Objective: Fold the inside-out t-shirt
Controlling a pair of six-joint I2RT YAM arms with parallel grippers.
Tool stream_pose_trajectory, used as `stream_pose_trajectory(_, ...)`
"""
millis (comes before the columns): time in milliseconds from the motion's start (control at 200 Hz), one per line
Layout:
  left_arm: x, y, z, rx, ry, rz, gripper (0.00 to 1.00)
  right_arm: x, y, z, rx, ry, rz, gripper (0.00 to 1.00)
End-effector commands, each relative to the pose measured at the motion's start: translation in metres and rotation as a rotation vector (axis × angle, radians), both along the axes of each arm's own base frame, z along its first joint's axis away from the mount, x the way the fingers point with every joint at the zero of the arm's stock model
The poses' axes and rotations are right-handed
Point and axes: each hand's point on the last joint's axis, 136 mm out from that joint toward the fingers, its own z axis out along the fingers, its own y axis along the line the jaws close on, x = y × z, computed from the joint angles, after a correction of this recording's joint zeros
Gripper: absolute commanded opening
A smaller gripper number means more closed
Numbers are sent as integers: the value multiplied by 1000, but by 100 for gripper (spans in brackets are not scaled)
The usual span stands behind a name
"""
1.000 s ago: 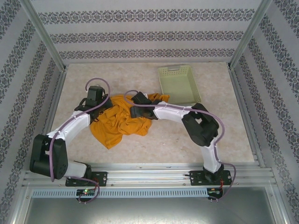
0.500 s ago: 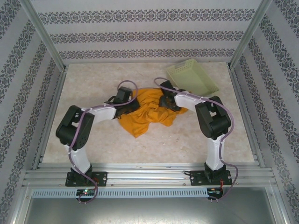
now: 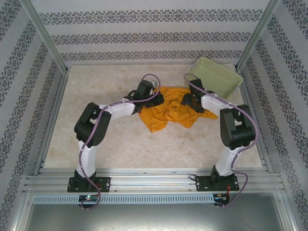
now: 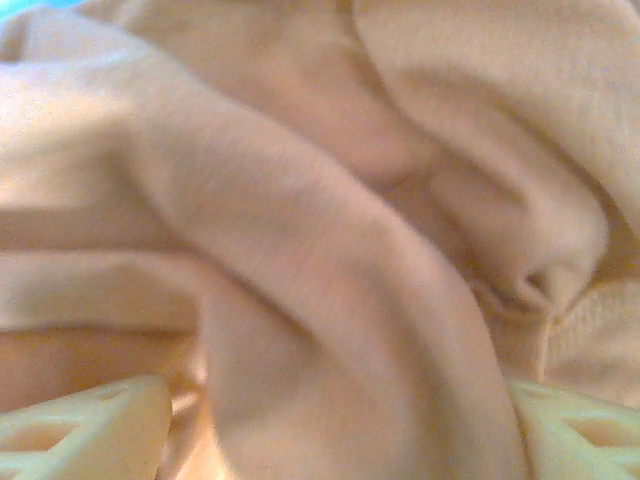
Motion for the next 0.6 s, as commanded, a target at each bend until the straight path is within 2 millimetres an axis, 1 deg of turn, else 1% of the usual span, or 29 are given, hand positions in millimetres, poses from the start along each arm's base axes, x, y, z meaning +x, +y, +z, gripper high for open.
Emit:
stream_pose_trajectory(0,-22,27,38,87,-68,7,0,-15,27,31,48,-81,120,82)
stream_pose_trajectory(65,-32,40,49,101,-86,13,0,-29,45,44,43,-107,194,86)
stream_pose_trajectory(145,-44,57,55,129,-92,32,0,-50,66,48,13,-109,272,88)
stream_pose_trajectory(235,-54,81,50,156,-78,68,0,-71,79,40,6,-89,311,88)
stream_pose_trajectory(280,-58,92,47,153,-62,81,0,-80,83,33,4,-74,321,87)
stream_pose_trajectory(365,-67,113,39,167,-41,111,0,-92,85,19,-10,-45,321,87)
stream_pose_trajectory(450,-73,135,29,204,-23,149,0,-99,84,7,-32,-20,316,86)
stream_pose_trajectory(490,-76,145,21,231,5,164,0,-101,84,3,-30,-10,317,86)
stream_pose_trajectory(525,-78,148,15,255,35,150,8,-102,85,0,-24,-3,320,85)
stream_pose_trajectory(594,-89,140,6,309,112,49,26,-103,89,-4,-11,7,329,83)
